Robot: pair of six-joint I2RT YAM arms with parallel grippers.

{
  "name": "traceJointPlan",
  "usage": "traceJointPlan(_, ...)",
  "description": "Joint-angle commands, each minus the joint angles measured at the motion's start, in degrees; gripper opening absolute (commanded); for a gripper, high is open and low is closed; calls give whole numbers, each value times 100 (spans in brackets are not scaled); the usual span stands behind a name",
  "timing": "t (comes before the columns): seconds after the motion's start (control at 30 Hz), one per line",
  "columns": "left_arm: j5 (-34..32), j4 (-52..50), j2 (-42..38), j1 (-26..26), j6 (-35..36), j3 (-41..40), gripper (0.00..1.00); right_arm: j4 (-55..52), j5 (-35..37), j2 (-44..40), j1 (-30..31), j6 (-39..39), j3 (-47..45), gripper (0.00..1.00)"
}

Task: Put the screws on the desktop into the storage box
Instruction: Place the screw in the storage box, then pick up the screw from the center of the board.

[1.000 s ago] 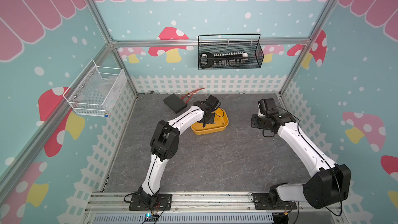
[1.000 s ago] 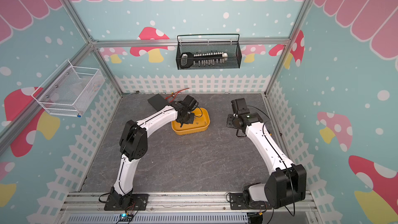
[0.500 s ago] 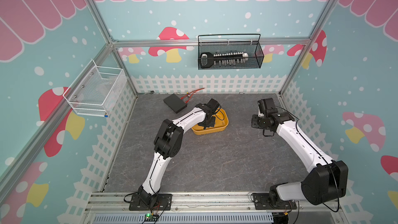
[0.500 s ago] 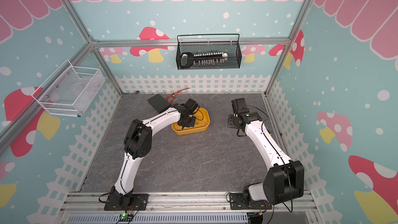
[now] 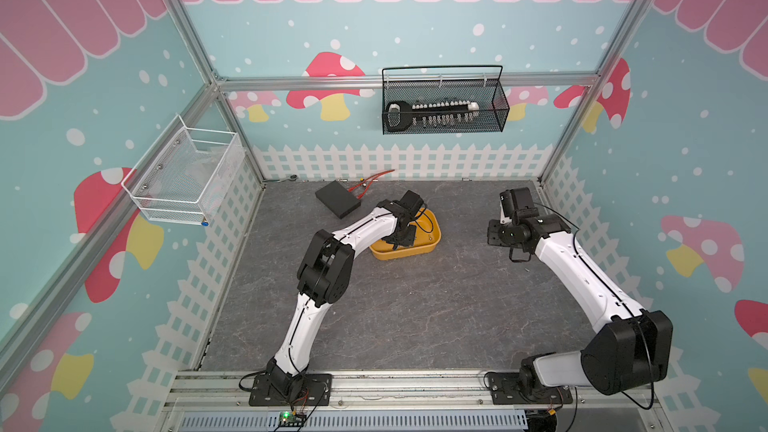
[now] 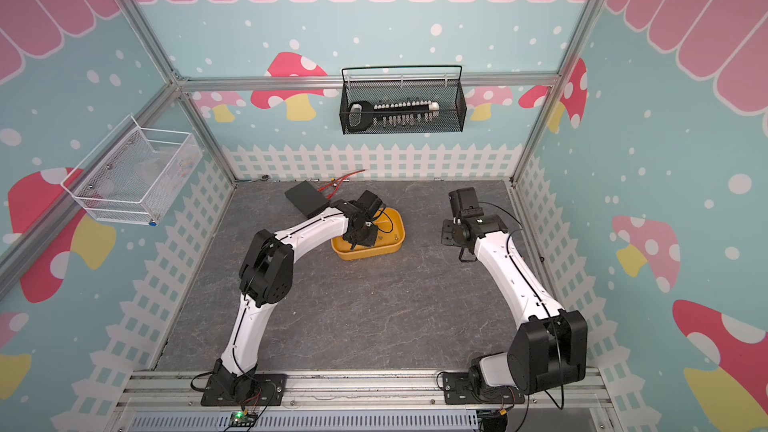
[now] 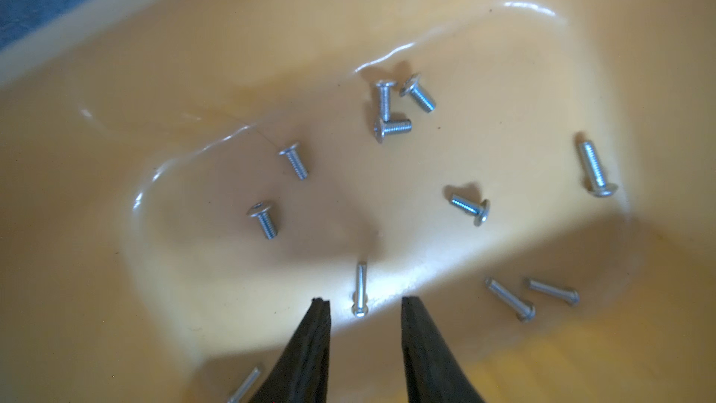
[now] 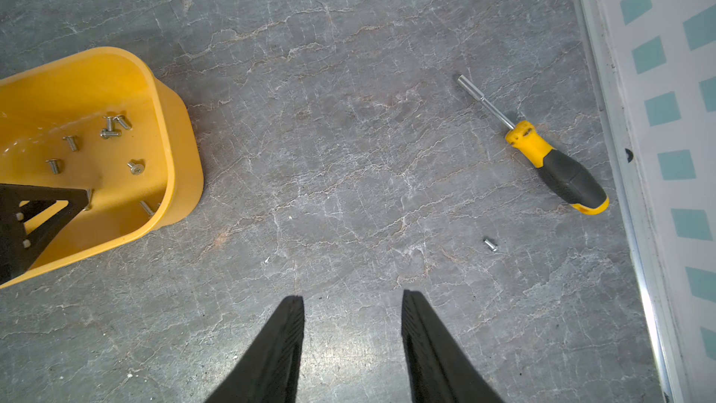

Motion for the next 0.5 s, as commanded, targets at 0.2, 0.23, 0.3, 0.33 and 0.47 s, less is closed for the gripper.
traceJointPlan(0.2, -499, 43, -1976, 15, 112, -453, 36, -504, 303, 164, -362, -1265, 563, 50)
traceJointPlan(0.23, -521, 49, -2241, 39, 106, -642, 37, -598, 363, 249, -466, -1409, 603, 50)
traceJointPlan(0.3, -553, 68, -2720, 61, 81, -1076, 37, -700, 434, 399, -681, -1692, 618, 48)
traceJointPlan(0.33, -569, 125, -2995, 90, 78, -1359, 37, -678, 472, 421, -807, -1749, 587, 47)
traceJointPlan(0.47, -343, 430, -3950, 330, 54, -2571, 38, -519, 308, 593, -1222, -1779, 476, 45)
